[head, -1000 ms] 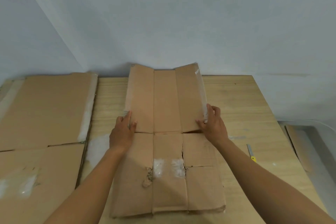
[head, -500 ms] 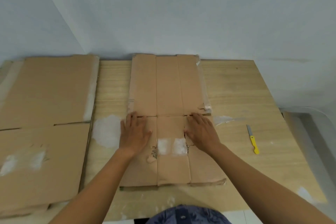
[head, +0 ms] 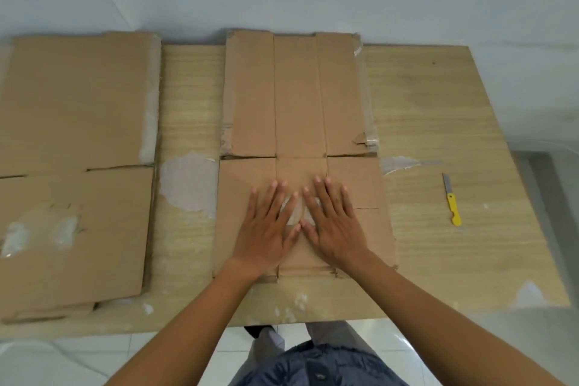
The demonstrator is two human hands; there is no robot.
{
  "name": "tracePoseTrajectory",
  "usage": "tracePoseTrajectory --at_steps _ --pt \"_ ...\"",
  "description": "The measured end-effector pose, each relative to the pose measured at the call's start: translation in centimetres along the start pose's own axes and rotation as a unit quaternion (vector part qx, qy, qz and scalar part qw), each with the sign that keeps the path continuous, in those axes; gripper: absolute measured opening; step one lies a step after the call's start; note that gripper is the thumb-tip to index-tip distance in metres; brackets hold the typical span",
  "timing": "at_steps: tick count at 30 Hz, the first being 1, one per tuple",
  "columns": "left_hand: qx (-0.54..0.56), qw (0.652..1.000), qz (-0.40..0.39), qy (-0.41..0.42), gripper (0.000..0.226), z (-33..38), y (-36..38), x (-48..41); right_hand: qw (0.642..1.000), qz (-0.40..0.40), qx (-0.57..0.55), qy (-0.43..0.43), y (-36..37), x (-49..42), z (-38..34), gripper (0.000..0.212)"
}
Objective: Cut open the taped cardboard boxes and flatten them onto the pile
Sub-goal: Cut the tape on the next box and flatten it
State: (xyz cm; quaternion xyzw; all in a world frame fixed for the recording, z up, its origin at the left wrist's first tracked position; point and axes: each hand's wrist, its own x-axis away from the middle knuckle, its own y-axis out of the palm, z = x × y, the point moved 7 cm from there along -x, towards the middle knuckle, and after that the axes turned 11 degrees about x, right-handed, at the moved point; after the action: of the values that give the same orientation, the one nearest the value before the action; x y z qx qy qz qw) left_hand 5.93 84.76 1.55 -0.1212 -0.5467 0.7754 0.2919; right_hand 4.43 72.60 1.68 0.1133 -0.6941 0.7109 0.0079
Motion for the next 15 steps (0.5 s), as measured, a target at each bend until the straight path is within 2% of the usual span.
tracePoseTrajectory --at_steps 10,12,15 --pt "0.001 0.999 0.048 0.009 0.068 -0.2 0.2 -0.2 1.0 0.016 -0.003 -0.013 1.1 -0.4 0.1 0.067" --pt "0.02 0.997 0.076 0.0 0.062 -0.2 -0.6 -0.6 0.999 0.031 -0.015 -0.023 0.9 -0.4 0.4 0.067" --pt "0.034 0.99 0.136 -0.014 0.042 -0.3 -2.9 -2.8 0.994 0.098 -0.047 -0.028 -0.7 -1.3 2.0 0.055"
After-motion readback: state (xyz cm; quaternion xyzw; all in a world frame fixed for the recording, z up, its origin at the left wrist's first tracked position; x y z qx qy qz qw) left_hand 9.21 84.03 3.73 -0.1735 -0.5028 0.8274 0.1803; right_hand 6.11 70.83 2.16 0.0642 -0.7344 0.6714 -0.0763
